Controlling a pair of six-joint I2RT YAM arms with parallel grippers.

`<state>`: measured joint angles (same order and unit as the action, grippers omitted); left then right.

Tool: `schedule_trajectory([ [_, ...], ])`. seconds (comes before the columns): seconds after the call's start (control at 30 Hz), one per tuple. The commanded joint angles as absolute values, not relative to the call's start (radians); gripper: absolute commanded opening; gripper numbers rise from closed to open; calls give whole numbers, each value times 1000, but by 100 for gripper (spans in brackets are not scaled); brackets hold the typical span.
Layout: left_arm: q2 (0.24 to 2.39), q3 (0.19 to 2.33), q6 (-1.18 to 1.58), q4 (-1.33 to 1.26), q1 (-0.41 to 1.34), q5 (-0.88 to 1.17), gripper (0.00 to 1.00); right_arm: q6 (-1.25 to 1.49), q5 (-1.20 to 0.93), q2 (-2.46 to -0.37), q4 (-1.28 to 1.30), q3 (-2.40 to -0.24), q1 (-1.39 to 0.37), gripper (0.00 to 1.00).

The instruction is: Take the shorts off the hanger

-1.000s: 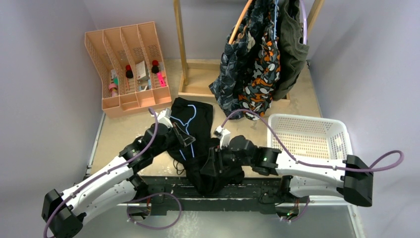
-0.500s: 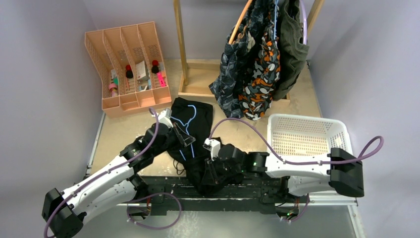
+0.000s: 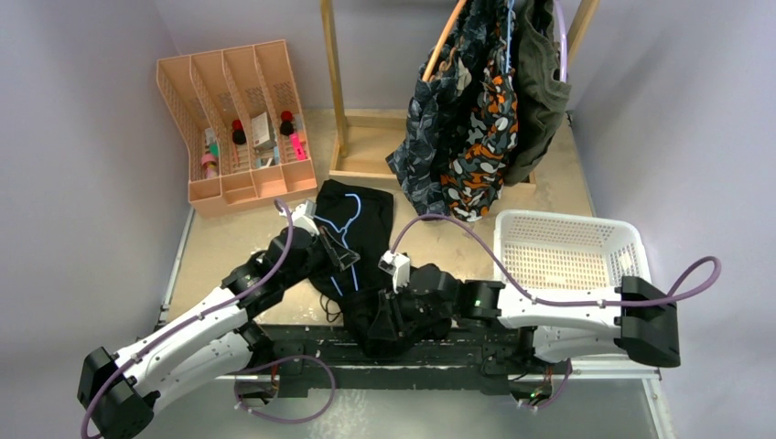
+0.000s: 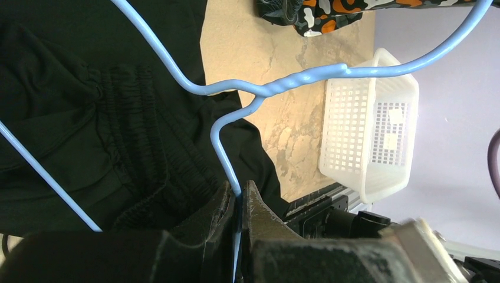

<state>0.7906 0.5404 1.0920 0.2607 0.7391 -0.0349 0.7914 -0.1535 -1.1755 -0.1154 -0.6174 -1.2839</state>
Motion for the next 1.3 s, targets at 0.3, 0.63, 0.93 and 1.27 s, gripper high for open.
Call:
schedule_trajectory([
  [0.3,770,542,1114,232,734,-56,0,738,-267,-1280,-237,-587,-1309,65],
  [0.63,785,599,1070,341,734,-87,0,739,-196,-1274,-189,-576,-1339,25],
  [0.93,805,775,987,488,735,-207,0,760,-73,-1184,-64,-564,-1339,0],
  [1.27,791,984,923,820,734,-460,0,1067,539,-1098,435,-887,-1339,0],
])
